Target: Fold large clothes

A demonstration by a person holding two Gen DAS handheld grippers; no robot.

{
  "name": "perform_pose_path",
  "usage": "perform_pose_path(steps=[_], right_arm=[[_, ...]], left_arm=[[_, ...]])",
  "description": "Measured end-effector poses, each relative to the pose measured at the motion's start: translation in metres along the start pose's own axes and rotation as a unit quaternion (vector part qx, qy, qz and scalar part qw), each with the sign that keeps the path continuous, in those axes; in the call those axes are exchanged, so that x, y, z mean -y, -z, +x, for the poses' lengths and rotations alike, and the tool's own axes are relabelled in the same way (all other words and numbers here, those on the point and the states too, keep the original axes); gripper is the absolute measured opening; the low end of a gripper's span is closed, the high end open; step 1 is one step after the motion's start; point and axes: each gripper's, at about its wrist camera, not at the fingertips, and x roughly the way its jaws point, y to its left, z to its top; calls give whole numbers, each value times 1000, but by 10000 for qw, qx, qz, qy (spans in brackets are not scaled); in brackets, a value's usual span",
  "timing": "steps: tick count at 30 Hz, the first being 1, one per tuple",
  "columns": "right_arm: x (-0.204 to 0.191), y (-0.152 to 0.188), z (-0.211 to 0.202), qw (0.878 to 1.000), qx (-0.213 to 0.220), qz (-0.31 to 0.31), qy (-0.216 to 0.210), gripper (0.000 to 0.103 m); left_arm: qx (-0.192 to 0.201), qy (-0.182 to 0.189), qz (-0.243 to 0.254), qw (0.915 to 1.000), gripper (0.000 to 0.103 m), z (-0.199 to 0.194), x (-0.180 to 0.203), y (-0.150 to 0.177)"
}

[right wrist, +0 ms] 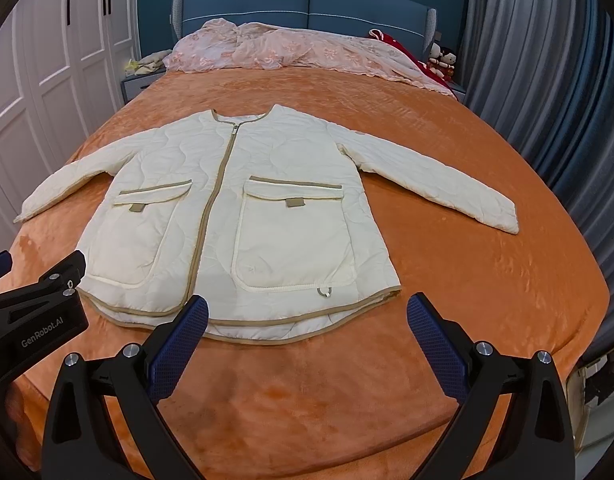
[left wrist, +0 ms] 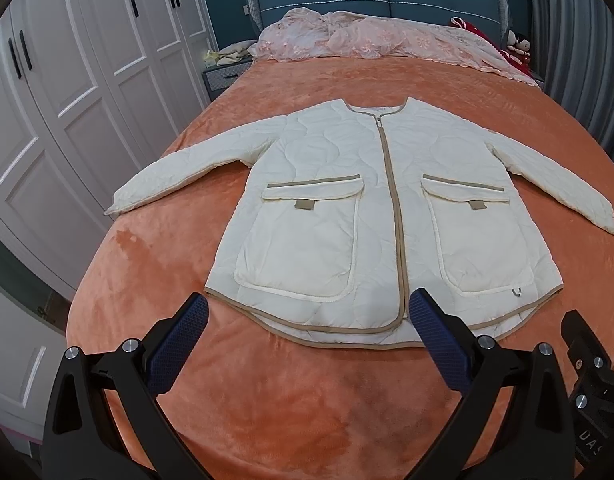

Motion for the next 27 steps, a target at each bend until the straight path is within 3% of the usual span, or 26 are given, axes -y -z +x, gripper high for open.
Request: perform_pose_path(steps=[27], right_arm=[[-1,-1,0,10000,25,-37,-14,98]], left_arm=[[-15,-25,-63,10000,98,0,-4,-4]])
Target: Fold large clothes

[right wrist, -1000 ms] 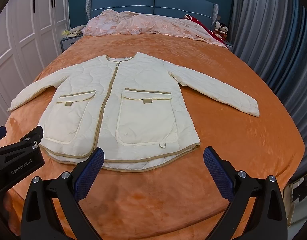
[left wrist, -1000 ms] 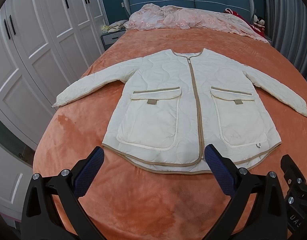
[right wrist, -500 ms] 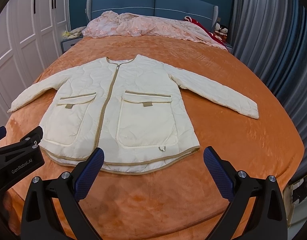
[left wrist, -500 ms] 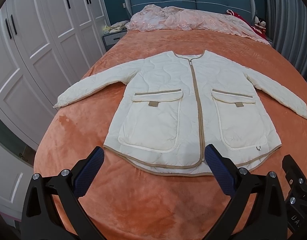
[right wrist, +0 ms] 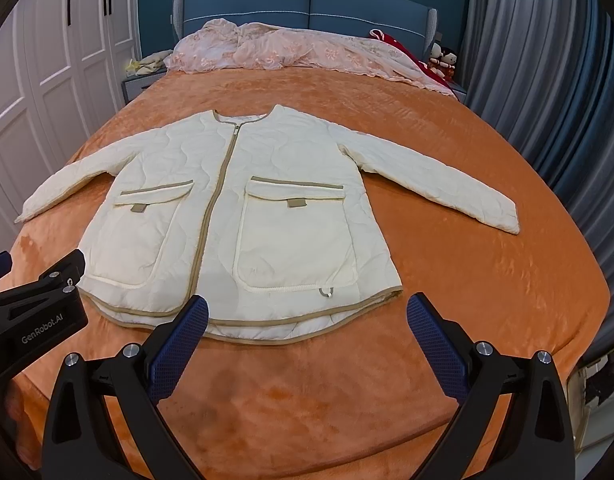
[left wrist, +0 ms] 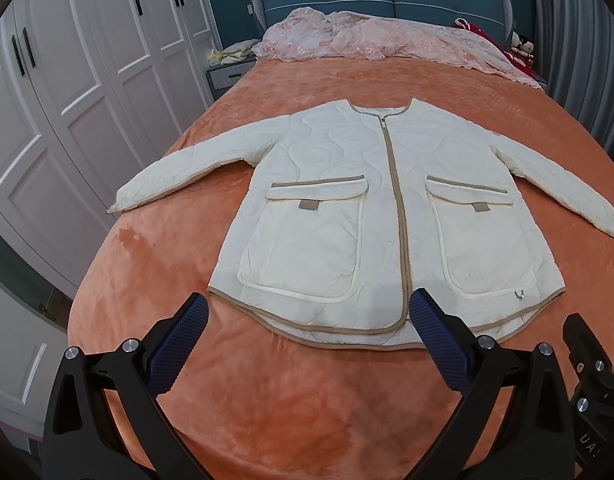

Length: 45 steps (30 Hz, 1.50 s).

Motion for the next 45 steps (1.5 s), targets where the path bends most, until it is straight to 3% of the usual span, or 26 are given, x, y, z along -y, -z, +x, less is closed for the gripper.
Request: perform_pose_path(steps=[26,30,35,40,45], right_arm=[[3,3,7,10000,-16,61,-75,98],[34,1,26,9985,-52,505,-203,98],[100,-14,59,9917,-39,1280,-151,98],[175,-41,104,9791,77,2030,-108,98],[248,-58,160,9583,157,2853,36,98]], left_arm=[[-167,32,-49,9998,98,13,-5,5],[-306,84,-119,9994,98,26,-8,1],[-414,91,-299,9987,98,48,-13,-9],[-491,130,-300,9983,98,76,-7,-23],[-568,158,-362,9976,98,108,0,-40]])
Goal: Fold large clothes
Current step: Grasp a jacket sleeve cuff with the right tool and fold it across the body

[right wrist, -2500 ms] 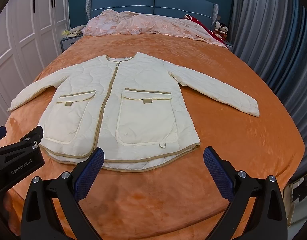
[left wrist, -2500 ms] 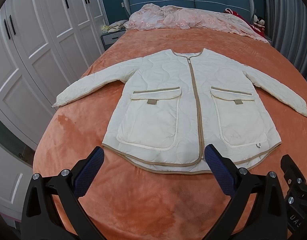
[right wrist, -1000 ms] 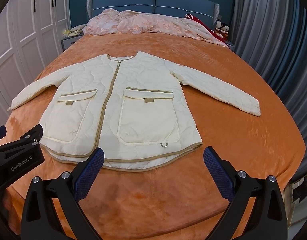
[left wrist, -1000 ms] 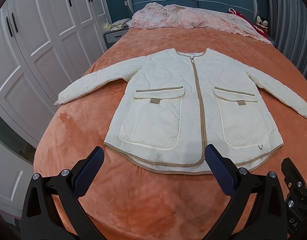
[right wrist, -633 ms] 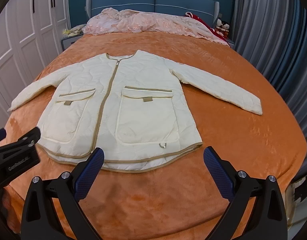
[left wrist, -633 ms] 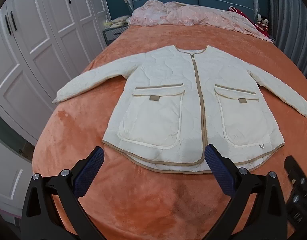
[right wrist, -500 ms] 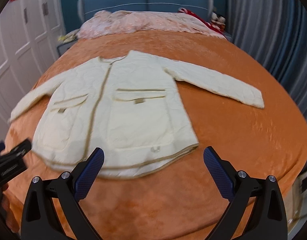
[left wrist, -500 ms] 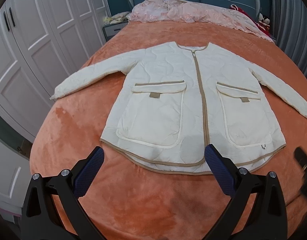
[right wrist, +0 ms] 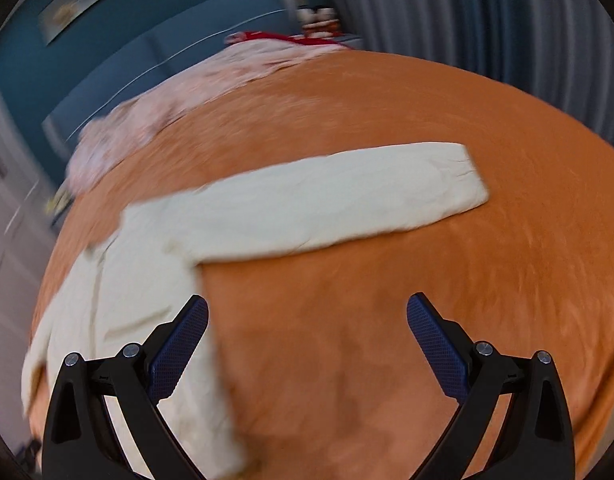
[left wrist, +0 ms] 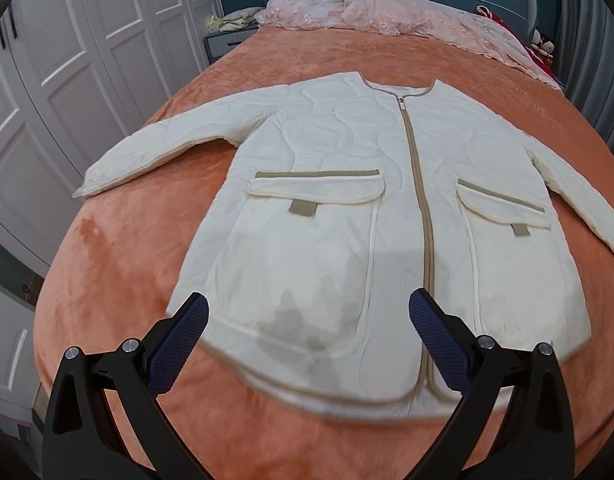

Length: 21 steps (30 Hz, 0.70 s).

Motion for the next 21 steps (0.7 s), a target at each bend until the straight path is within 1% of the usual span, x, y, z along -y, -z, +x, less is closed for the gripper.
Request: perform_pose_path(steps=[2,3,6,8,11,14,15,17,18,19,20,21], right_arm=[[22,-15,20,9984,54,497,252,98],[34,-20,29,9970,72,703,309,98],[74,-36,56,9892,92,1343,585,98],[90,-42,69,9846,76,1594,709,98],[107,-48,88,9801,69,1804,820,98],[122,-54,108,9740,-5,2137,759,97],[125,-55,111,9724,33,2214,737,91],[124,-61,115,9731,140,2219,606,69],[120,-65,120,9751,85,2157,499,44],[115,-71,124,9764,-8,2098,523,35],[107,-79,124,9779,62,2025,514,29],[99,-86,123,9799,146,1944,413,18]], left_arm=[[-31,-32,-37,10000,98,12,2,-8],[-36,-59,-59,10000,98,20,3,-11],[-73,-164,-150,9997,98,38,3,-19],[-124,-218,-233,9994,98,52,2,-24],[-249,-294,-280,9989,98,71,1,-28],[-342,-327,-328,9983,98,84,1,-30],[-362,-345,-333,9982,98,87,1,-31],[-402,-386,-317,9979,98,93,1,-31],[-418,-396,-304,9979,98,96,1,-32],[-435,-409,-294,9978,98,99,0,-32],[-447,-413,-295,9977,98,101,-1,-33],[-448,-404,-303,9977,98,102,-3,-34]])
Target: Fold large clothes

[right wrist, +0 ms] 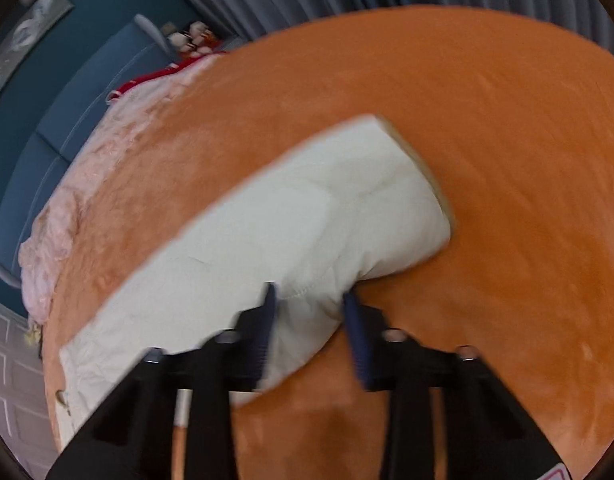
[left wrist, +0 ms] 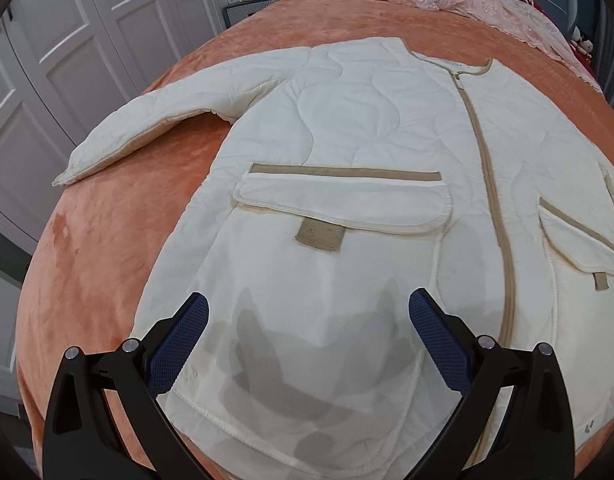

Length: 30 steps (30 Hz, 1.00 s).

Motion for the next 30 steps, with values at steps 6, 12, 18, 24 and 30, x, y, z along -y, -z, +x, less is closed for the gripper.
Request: perform_pose_path(steps=[6,12,18,24,30], right_arm=[[-117,-1,-55,9858,490,-1079,-1187,12],[-261,62,-130,9281,660,-2781,-2385,12],[-363,153,-155,8655,117,-3807,-3254,12],[-405,247,-131,8233,-731,-4452,-3446,12],[-392,338,-105,7954,-1561,-4809,-3341,44]], left_arm=[[-9,4,-173,9998,98,5,-10,-4],[-31,52,-361,9993,98,6,-22,-7],[-28,48,-517,9986,98,8,-38,-8],[-21,39,-696,9976,98,14,-57,-14],[-60,187,-934,9954,98,25,-74,-23]])
